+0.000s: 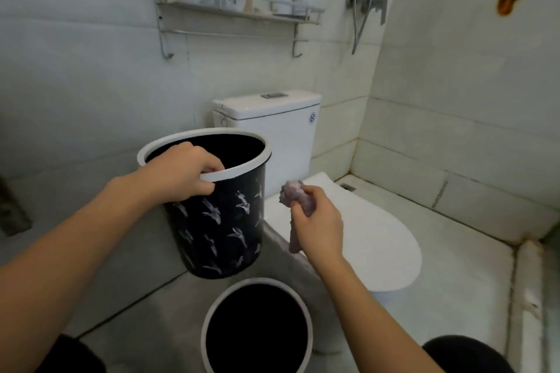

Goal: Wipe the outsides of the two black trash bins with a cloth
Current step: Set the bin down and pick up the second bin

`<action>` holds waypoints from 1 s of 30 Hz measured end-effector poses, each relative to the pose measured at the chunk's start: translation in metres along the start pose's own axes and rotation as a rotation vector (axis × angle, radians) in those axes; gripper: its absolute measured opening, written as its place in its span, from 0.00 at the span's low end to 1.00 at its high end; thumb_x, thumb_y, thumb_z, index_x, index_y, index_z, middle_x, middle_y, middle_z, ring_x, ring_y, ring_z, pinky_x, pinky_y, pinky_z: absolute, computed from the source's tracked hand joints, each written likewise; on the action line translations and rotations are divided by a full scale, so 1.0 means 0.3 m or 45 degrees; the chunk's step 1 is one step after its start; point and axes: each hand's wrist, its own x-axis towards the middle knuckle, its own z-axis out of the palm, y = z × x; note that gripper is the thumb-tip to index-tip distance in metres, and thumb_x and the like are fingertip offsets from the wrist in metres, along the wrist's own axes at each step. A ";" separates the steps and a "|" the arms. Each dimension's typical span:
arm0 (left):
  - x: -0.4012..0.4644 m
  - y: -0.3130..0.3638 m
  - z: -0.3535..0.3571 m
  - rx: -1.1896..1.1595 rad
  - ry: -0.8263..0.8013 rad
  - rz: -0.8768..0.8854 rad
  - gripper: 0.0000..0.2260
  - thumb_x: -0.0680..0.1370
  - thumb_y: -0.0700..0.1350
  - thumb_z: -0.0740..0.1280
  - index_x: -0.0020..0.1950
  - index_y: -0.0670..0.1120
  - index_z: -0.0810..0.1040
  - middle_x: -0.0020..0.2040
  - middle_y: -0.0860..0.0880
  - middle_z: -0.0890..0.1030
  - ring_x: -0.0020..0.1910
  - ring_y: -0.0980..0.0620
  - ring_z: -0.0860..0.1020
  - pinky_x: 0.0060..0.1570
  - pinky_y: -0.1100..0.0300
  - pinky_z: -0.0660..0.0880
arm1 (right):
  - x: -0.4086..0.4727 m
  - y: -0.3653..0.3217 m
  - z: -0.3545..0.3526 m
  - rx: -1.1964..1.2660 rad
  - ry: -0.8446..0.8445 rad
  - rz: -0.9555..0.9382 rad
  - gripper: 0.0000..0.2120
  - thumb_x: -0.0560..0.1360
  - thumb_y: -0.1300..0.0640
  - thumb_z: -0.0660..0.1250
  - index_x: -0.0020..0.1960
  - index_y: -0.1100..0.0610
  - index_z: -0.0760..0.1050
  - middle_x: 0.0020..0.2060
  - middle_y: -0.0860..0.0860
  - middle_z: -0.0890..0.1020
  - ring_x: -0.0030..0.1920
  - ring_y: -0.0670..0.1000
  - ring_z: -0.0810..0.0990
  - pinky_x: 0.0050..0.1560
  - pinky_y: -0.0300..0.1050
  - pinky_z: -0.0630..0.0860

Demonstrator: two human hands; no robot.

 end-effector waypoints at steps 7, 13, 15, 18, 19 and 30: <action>0.135 0.198 -0.105 -0.128 0.103 0.201 0.11 0.71 0.42 0.71 0.47 0.57 0.83 0.38 0.58 0.83 0.38 0.56 0.80 0.42 0.54 0.78 | 0.054 -0.048 -0.184 0.028 0.201 -0.054 0.14 0.76 0.48 0.64 0.61 0.41 0.74 0.48 0.43 0.82 0.47 0.49 0.81 0.47 0.53 0.82; 0.353 0.347 -0.075 -0.192 0.137 0.376 0.12 0.70 0.41 0.71 0.49 0.56 0.84 0.38 0.60 0.81 0.41 0.56 0.79 0.45 0.51 0.78 | 0.155 -0.018 -0.289 -0.053 0.333 -0.074 0.15 0.76 0.51 0.65 0.62 0.43 0.74 0.51 0.45 0.82 0.49 0.49 0.80 0.50 0.48 0.79; 0.432 0.392 -0.050 -0.204 0.132 0.401 0.12 0.70 0.41 0.71 0.49 0.56 0.84 0.37 0.59 0.81 0.39 0.56 0.79 0.45 0.51 0.78 | 0.198 0.001 -0.312 -0.055 0.375 -0.067 0.14 0.77 0.53 0.66 0.62 0.45 0.75 0.51 0.44 0.82 0.49 0.48 0.79 0.51 0.47 0.77; 0.536 0.446 0.001 -0.227 0.112 0.418 0.13 0.70 0.40 0.69 0.49 0.55 0.83 0.38 0.57 0.81 0.39 0.55 0.78 0.43 0.53 0.77 | 0.263 0.048 -0.314 -0.064 0.410 -0.084 0.13 0.76 0.53 0.67 0.60 0.44 0.75 0.51 0.43 0.82 0.50 0.47 0.79 0.51 0.48 0.78; 0.564 0.460 0.019 -0.233 0.101 0.423 0.13 0.70 0.40 0.69 0.49 0.56 0.83 0.38 0.56 0.81 0.40 0.55 0.79 0.43 0.54 0.77 | 0.281 0.066 -0.312 -0.078 0.411 -0.079 0.13 0.76 0.52 0.67 0.61 0.44 0.75 0.51 0.43 0.82 0.50 0.47 0.79 0.51 0.49 0.78; 0.736 0.522 0.125 -0.191 -0.045 0.473 0.13 0.71 0.40 0.69 0.49 0.58 0.82 0.35 0.56 0.79 0.41 0.51 0.78 0.42 0.55 0.74 | 0.386 0.205 -0.278 -0.167 0.431 -0.066 0.16 0.77 0.53 0.69 0.64 0.46 0.76 0.54 0.44 0.82 0.51 0.46 0.78 0.53 0.47 0.79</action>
